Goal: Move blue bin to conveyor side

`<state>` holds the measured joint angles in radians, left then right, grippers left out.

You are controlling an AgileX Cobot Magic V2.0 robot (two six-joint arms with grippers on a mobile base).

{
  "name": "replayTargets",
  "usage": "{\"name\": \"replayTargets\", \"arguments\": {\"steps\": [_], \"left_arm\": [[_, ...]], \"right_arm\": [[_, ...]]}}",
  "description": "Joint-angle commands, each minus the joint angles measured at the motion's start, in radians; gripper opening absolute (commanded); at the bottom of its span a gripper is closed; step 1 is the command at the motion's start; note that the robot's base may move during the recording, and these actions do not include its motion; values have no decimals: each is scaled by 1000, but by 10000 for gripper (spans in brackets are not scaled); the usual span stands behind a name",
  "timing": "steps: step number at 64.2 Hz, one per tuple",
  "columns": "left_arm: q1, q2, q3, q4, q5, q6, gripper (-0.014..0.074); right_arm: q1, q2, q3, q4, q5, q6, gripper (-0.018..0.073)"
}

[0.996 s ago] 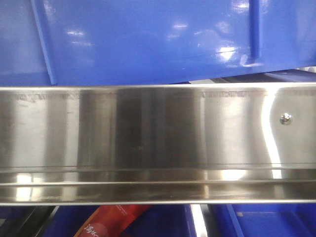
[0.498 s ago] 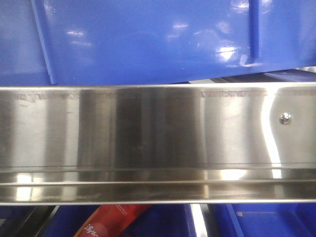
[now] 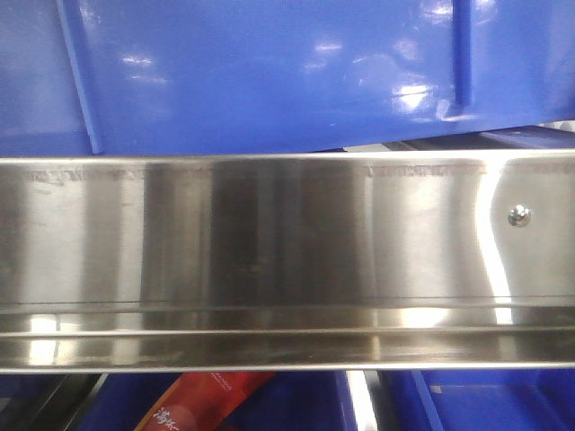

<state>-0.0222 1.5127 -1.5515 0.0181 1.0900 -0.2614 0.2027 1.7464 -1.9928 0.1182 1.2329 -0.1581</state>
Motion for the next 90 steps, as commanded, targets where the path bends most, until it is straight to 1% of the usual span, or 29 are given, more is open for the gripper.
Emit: {"name": "replayTargets", "arguments": {"steps": [1,65,80,90], "left_arm": [[-1,-1,-6,5,-8,-5,399],[-1,-1,-6,5,5,-5,399],[-1,-1,-6,5,5,-5,399],[-1,-1,-6,5,5,-5,399]], "right_arm": [[0,5,-11,-14,-12,-2,414],[0,-23,-5,-14,-12,17,412],[0,-53,74,-14,-12,17,412],[0,-59,77,-14,-12,17,412]]}}
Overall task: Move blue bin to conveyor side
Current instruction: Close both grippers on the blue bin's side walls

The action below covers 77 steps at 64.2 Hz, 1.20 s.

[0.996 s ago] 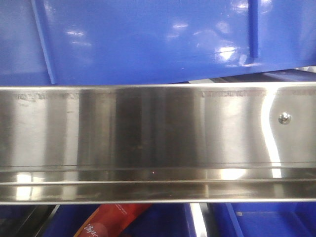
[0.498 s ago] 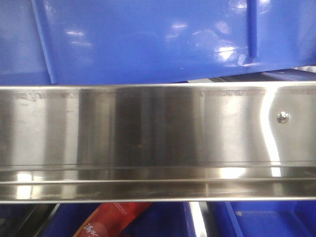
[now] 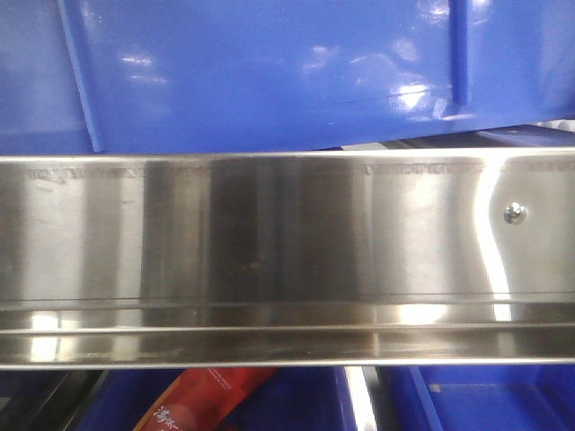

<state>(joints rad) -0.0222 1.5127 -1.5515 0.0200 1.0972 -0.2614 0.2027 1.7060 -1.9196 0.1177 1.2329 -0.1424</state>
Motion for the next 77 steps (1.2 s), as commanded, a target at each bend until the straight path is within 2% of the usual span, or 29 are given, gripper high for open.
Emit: {"name": "replayTargets", "arguments": {"steps": [1,43,48,53,57,63,69,77], "left_arm": [[-1,-1,-6,3,-2,-5,399],[-1,-1,-6,3,15,-5,399],[-1,-1,-6,3,23,-5,393],[-1,-1,-6,-3,37,-5,353],[-1,-1,-6,-20,43,-5,285],[-1,-1,-6,-33,45,-5,127],[-1,-1,-6,-34,43,-5,-43],[-1,-1,-6,-35,43,-5,1]], "right_arm": [[0,-18,4,-14,-12,2,412],[0,-18,0,-14,-12,2,400],[0,-18,0,-14,-12,2,322],[0,-18,0,-14,-12,2,206],[0,-18,0,-14,-12,2,72],[0,-18,0,-14,-12,-13,-111],[0,-18,0,-14,-12,-15,-70],[0,-18,0,-14,-12,-15,-73]]}}
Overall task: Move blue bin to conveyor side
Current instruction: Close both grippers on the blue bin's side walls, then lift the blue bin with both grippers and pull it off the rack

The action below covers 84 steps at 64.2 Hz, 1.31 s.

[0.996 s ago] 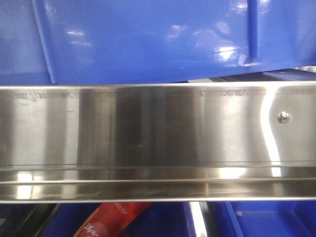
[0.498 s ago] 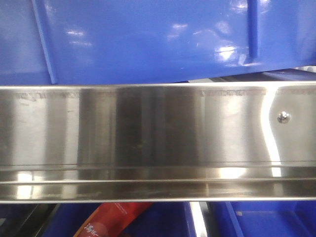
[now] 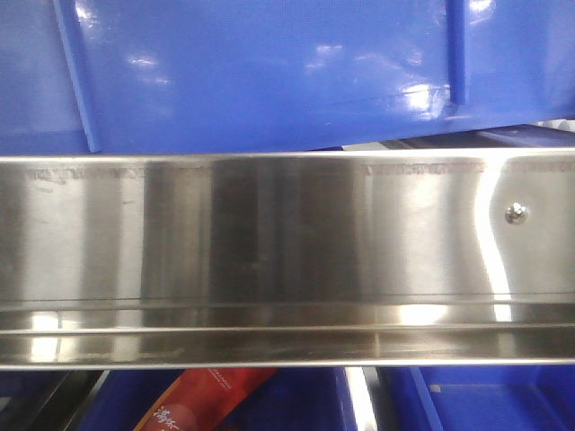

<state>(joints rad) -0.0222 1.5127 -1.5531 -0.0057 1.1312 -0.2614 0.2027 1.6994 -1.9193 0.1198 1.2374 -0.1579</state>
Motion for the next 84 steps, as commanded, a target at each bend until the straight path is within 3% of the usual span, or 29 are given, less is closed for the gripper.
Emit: {"name": "replayTargets", "arguments": {"steps": [1,34,46,57,73,84], "left_arm": [[-1,-1,-4,-10,9,-5,1],[-3,-13,-45,-38,-5,-5,-18],[-54,-23,-131,-40,2,-5,-18],[-99,-23,-222,-38,13,-11,-18],[-164,-39,-283,-23,77,-11,-18],[-213,-62,-283,31,90,-11,-18]], "right_arm": [[0,-12,0,-16,-16,0,-73],[0,-58,-63,-20,-16,13,-79],[0,-109,-63,-120,-16,92,-79],[0,-171,-52,-132,-16,112,-79],[0,-344,172,-132,-16,168,-79],[0,-478,345,-132,-118,198,-79]]}}
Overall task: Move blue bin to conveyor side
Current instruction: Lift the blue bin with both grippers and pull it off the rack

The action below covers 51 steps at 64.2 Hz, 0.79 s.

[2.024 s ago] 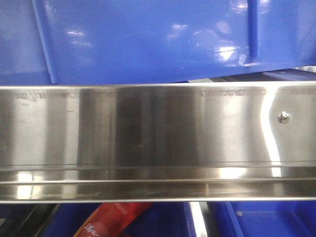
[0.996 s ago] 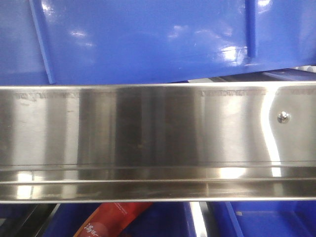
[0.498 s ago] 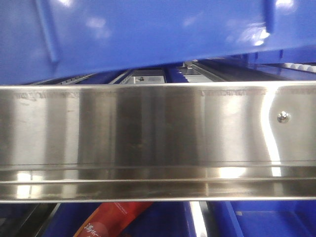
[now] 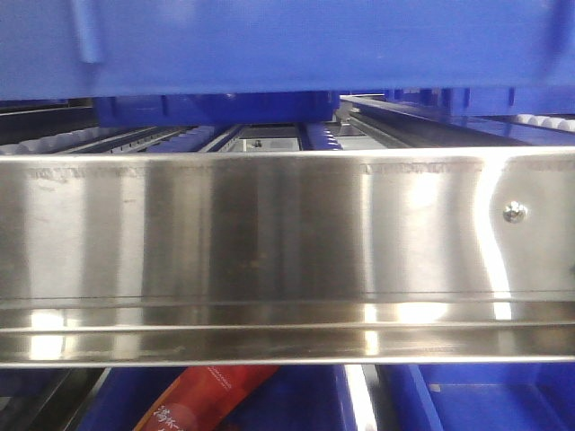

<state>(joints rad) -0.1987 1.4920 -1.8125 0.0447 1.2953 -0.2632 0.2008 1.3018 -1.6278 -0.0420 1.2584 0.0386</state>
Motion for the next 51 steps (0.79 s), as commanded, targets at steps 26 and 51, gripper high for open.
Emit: {"name": "replayTargets", "arguments": {"steps": [26,51], "left_arm": [[-138,-193,118,32,-74,-83,-18],[-140,-264,174,49,-74,-105,-18]], "right_arm": [[2,-230,196,30,-242,32,-79],[2,-230,196,62,-248,32,-79]]}}
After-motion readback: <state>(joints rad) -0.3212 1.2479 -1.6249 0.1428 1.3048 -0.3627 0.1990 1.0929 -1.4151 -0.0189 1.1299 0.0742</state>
